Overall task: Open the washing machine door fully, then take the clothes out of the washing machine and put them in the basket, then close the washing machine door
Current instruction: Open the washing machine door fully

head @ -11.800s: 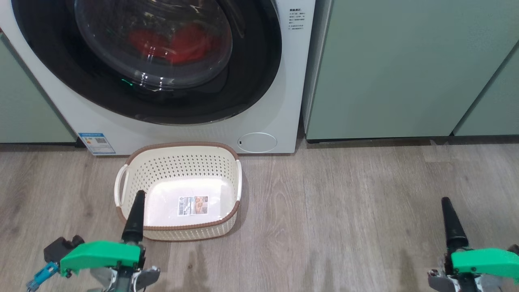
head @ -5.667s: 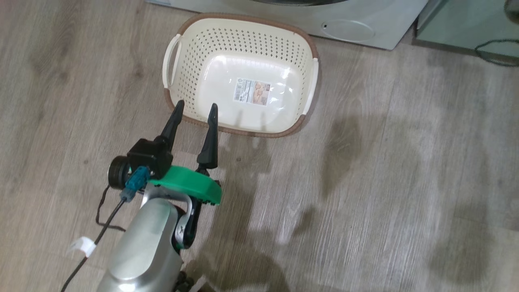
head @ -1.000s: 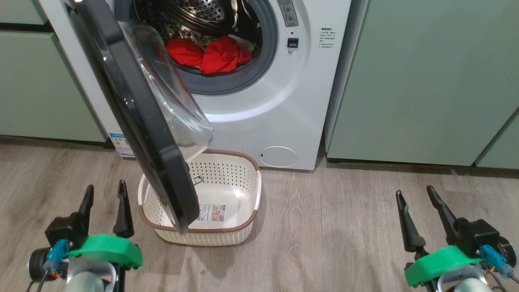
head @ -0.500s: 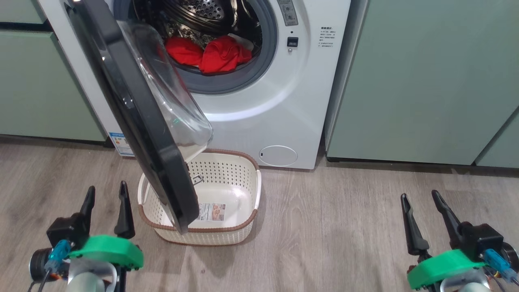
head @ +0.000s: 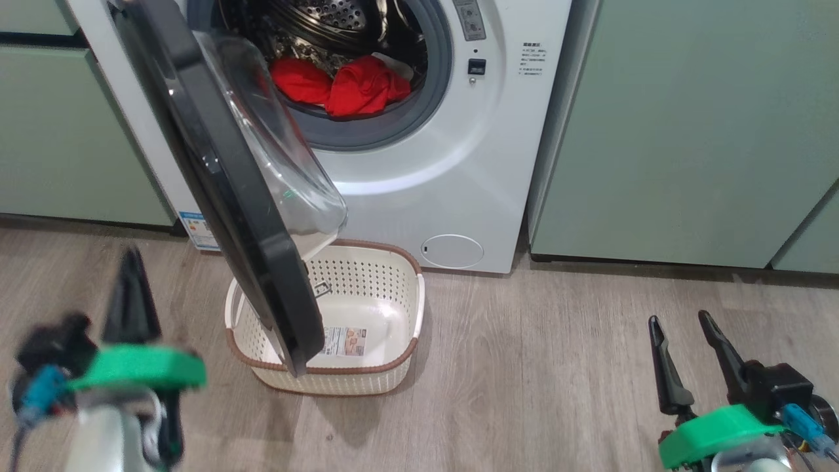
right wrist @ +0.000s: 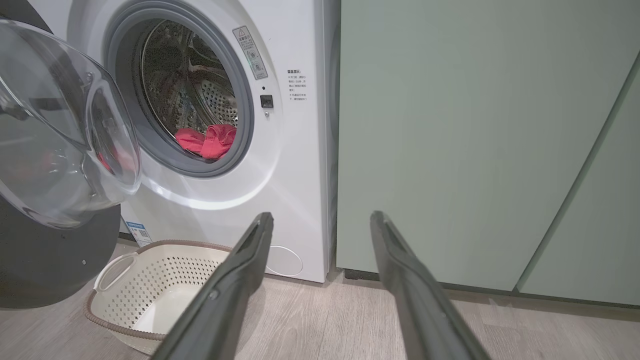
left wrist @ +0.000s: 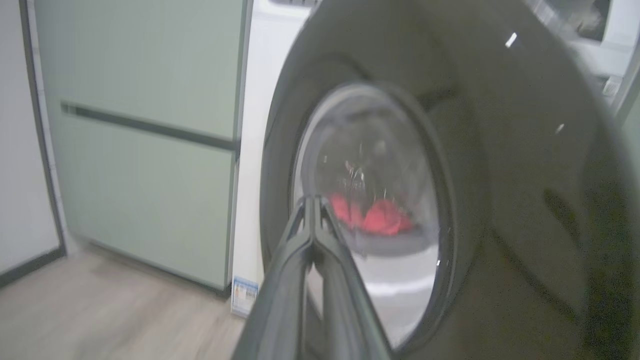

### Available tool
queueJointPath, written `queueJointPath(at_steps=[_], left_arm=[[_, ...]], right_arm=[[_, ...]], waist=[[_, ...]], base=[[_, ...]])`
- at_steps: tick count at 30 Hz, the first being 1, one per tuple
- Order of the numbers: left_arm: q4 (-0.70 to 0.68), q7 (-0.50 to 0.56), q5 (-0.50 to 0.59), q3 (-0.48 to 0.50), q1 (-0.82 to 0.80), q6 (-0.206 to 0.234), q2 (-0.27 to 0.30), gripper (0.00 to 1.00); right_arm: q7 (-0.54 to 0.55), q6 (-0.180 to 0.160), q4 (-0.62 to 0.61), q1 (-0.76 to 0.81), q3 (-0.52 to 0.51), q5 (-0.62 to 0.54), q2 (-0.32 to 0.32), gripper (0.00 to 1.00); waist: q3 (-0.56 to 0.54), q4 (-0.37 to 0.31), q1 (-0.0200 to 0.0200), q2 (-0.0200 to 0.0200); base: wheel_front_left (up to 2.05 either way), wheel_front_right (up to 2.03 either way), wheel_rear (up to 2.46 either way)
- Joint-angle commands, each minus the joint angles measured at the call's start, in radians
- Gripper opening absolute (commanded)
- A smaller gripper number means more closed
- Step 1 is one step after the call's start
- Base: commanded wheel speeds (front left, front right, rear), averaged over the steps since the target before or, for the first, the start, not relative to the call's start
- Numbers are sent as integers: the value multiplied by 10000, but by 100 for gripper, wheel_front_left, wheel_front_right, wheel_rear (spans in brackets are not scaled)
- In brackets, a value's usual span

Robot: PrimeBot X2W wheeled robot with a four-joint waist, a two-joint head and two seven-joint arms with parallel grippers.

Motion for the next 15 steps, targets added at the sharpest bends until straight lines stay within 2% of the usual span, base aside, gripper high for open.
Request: queueJointPath(at_steps=[1,7,10,15], left_arm=[[-776,-65,-81,352,-849,76,137,0],[-2868,-64,-502,-246,-1814,184,137,0],[-4248,534,-367,-1311,-2453,244,137,0],[-5619,1515,-392,-3221,-2837,453,137,0]], right_arm=[[-91,-7,-246,-163,145,5,-39,100],[-91,-7,-189,-88,112,45,-33,100],[-91,-7,-162,-53,123,64,-25,100],[-91,-7,-146,-21,121,84,-18,100]], waist=[[-14,16,0,0],[-79,85,0,0],[-119,98,0,0],[-133,85,0,0]], base=[[0,0,0],[0,0,0],[0,0,0],[0,0,0]])
